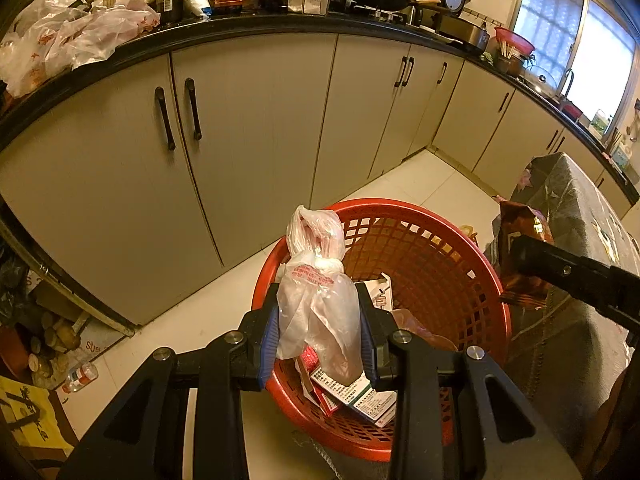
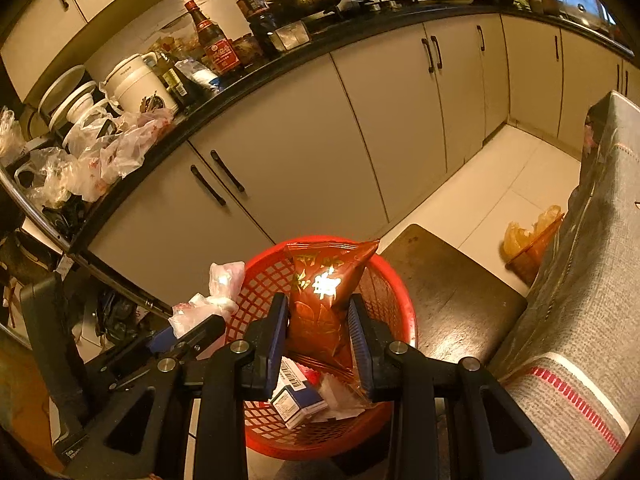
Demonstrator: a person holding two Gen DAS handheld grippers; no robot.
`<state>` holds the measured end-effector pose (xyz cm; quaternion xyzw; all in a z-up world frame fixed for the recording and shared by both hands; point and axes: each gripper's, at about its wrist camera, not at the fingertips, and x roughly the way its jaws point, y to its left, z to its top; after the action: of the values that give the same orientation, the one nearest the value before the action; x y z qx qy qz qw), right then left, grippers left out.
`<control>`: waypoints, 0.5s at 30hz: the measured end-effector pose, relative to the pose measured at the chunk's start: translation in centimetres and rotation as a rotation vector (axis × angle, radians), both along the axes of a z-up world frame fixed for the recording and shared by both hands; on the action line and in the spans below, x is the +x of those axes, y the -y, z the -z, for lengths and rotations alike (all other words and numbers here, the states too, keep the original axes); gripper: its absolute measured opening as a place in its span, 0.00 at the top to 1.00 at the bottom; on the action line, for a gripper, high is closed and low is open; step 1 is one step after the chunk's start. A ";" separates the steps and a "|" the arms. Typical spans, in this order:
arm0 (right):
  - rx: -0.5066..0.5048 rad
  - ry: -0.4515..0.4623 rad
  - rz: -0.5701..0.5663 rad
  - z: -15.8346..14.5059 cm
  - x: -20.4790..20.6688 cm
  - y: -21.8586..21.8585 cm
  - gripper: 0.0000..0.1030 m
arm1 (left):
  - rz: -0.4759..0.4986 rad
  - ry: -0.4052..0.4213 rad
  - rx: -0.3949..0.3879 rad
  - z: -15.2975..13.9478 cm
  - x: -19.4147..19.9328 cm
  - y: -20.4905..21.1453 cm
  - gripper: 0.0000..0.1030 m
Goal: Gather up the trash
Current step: 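Carry the white bag and snack bag over the red wastebasket with both tools, then open both tools to drop the bags into the wastebasket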
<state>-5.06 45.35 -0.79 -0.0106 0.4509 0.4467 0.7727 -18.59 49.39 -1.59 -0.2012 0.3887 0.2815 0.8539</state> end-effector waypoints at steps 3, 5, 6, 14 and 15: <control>-0.005 -0.009 0.010 0.2 0.2 0.1 0.67 | 0.004 -0.002 -0.002 0.2 0.3 -0.1 0.68; -0.011 -0.009 0.006 0.3 0.2 -0.1 0.66 | 0.009 -0.002 0.002 0.2 0.4 0.0 0.68; -0.013 -0.008 0.004 0.2 0.1 -0.2 0.66 | 0.010 -0.002 0.005 0.2 0.5 0.1 0.68; -0.015 -0.010 0.004 0.3 0.1 -0.3 0.66 | 0.018 0.000 0.007 0.2 0.7 0.2 0.68; -0.015 -0.011 0.003 0.3 0.1 -0.3 0.66 | 0.020 0.001 0.006 0.2 0.7 0.2 0.68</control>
<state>-4.92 45.68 -1.10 -0.0134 0.4583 0.4423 0.7708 -17.91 49.19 -1.81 -0.1950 0.3895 0.2742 0.8573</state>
